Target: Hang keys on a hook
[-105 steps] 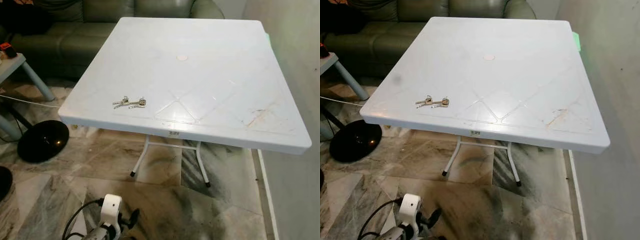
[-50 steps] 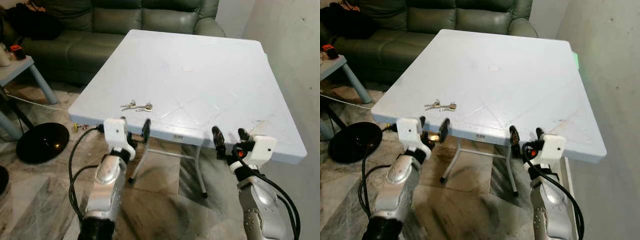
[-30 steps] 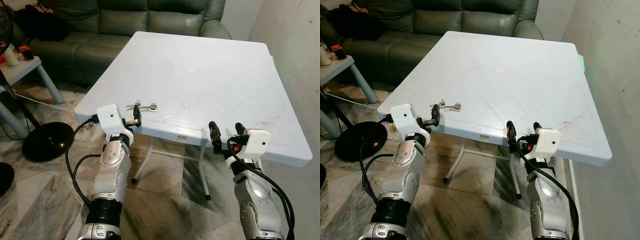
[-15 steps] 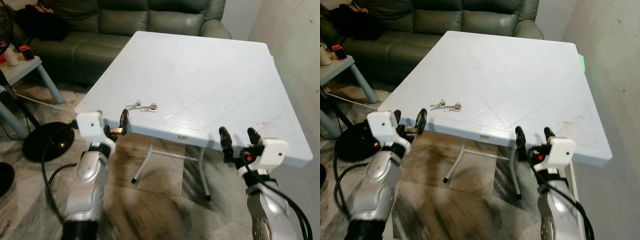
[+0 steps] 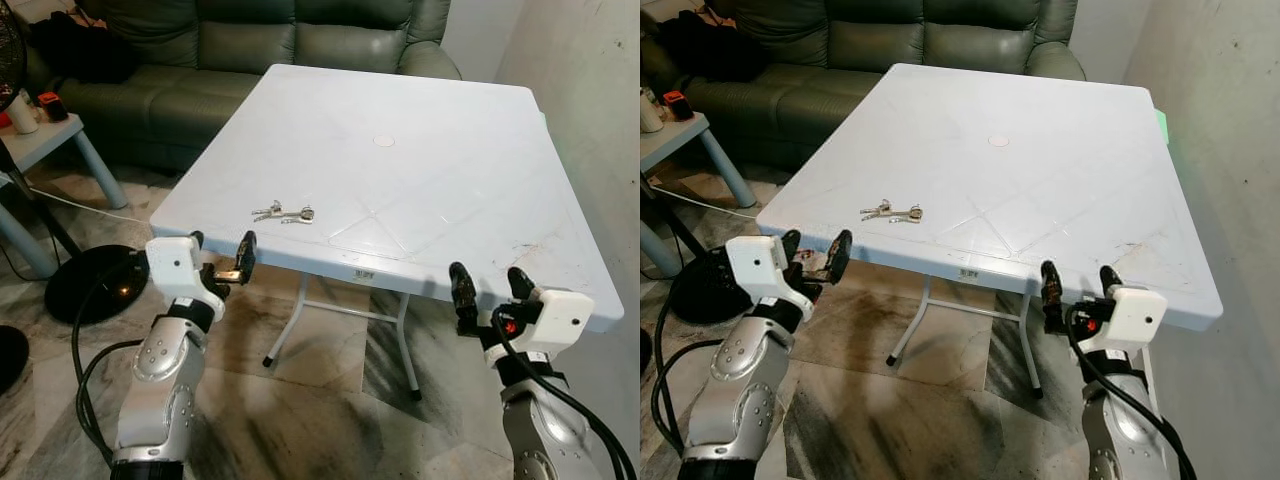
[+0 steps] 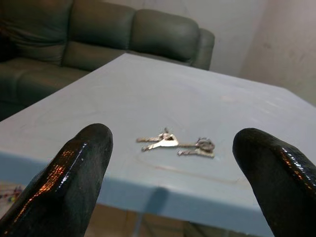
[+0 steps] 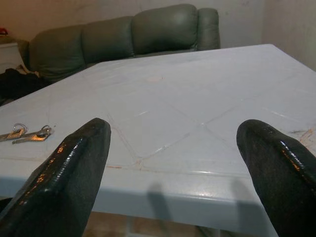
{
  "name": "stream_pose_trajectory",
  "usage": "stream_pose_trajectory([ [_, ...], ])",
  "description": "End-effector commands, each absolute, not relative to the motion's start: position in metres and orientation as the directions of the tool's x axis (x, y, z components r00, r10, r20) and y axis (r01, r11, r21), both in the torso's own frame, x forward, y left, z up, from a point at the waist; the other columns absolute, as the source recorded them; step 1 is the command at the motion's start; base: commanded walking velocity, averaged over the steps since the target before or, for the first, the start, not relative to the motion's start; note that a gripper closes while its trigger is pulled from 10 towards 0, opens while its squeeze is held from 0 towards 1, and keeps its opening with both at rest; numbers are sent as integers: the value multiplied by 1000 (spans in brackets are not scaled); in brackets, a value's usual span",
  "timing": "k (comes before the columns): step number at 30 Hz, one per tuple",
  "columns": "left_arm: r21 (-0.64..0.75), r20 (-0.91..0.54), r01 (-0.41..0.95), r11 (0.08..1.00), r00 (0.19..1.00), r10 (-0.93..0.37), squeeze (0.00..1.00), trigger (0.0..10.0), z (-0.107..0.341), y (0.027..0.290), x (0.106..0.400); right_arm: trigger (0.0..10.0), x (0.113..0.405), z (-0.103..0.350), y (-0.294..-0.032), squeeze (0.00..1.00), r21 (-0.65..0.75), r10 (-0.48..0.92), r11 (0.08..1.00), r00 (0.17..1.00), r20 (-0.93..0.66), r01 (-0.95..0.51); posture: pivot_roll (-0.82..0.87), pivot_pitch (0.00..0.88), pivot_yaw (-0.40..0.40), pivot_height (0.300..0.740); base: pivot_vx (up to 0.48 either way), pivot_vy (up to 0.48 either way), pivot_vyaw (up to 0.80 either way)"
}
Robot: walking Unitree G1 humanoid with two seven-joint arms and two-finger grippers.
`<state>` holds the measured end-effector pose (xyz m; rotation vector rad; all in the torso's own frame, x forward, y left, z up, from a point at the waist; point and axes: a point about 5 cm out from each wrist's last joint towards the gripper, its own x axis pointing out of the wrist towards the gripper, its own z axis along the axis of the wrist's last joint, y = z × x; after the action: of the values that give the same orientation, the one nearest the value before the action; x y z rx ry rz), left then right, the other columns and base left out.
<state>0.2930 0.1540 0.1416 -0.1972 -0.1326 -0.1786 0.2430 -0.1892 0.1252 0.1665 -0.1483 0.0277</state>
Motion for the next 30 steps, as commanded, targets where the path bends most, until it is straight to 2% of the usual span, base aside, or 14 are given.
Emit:
stream_pose_trajectory([
  [1, -192, 147, 188, 963, 976, -162, 0, 10000, 143, 153, 295, 10000, 244, 133, -187, 0, 156, 25, 986, 985, 172, -52, 93, 41, 0, 740, 0, 0, 0],
  [12, -211, 132, 200, 957, 976, -175, 0, 10000, 143, 149, 300, 10000, 243, 137, -188, 0, 137, 40, 988, 984, 173, -64, 87, 32, -7, 740, 0, 25, 0],
  [30, -230, 131, 199, 953, 976, -172, 0, 10000, 142, 147, 302, 10000, 240, 139, -190, 0, 133, 47, 989, 985, 164, -70, 81, 31, -14, 740, 0, 453, 0],
])
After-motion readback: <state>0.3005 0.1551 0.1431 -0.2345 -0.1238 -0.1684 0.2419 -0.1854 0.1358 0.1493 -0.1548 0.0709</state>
